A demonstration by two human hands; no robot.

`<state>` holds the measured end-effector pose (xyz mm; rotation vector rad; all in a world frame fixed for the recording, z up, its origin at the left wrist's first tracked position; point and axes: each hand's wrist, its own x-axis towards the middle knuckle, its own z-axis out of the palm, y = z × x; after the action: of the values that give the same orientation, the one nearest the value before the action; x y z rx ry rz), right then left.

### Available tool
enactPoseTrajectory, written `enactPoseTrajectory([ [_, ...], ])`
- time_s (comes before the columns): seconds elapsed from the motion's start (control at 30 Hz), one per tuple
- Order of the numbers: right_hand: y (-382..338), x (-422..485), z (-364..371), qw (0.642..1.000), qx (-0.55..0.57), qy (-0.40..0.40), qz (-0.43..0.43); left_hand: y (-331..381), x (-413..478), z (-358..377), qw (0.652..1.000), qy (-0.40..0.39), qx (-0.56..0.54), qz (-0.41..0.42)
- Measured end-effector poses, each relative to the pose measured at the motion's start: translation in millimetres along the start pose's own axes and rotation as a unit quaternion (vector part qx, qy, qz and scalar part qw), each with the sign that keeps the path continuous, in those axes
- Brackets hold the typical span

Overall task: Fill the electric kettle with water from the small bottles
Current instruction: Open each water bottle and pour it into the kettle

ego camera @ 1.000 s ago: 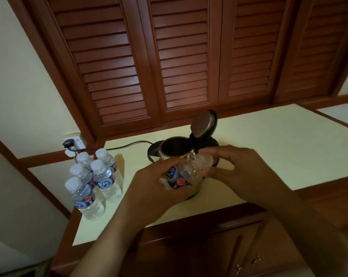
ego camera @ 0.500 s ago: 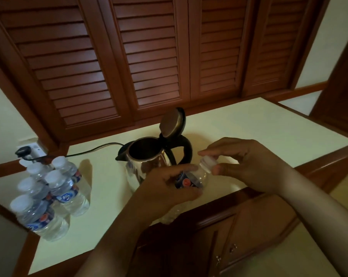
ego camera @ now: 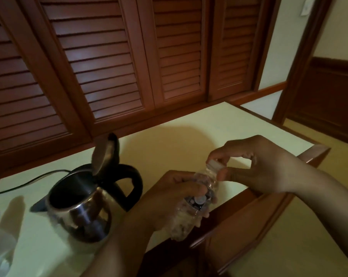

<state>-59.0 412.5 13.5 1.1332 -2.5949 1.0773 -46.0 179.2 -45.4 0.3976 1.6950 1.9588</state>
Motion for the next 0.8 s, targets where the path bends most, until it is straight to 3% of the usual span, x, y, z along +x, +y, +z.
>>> enactPoseTrajectory([
  [0.1, 41.6, 16.7, -18.0, 0.989, -0.091, 0.045, -0.104, 11.9, 48.0, 8.9, 0.999, -0.005, 0.018, 0.028],
  [0.2, 94.6, 30.0, -36.3, 0.986, -0.105, 0.097, -0.081, 26.1, 100.3, 23.0, 0.983, 0.044, 0.162, 0.073],
  [0.3, 137.3, 39.9, -64.4, 0.99, -0.053, 0.127, 0.024, 26.6, 155.5, 44.0, 0.913, 0.181, 0.34, 0.136],
  [0.4, 174.3, 55.0, -95.7, 0.985, -0.095, 0.096, 0.103, 21.1, 207.4, 63.2, 0.835, 0.275, 0.431, 0.202],
  [0.47, 197.6, 65.1, -114.8, 0.981, -0.122, 0.097, 0.111, 24.6, 238.3, 66.6, 0.849, 0.28, 0.418, 0.164],
  [0.57, 234.4, 73.7, -141.5, 0.983, -0.079, 0.135, 0.092, 30.9, 276.9, 60.9, 0.908, 0.207, 0.351, 0.094],
  [0.7, 277.9, 78.7, -156.6, 0.991, -0.029, 0.127, 0.04, 23.6, 318.4, 47.0, 0.92, 0.174, 0.337, 0.094],
  [0.8, 300.1, 81.2, -156.9, 0.99, -0.011, 0.127, 0.066, 19.0, 348.0, 38.0, 0.923, 0.188, 0.329, 0.063],
])
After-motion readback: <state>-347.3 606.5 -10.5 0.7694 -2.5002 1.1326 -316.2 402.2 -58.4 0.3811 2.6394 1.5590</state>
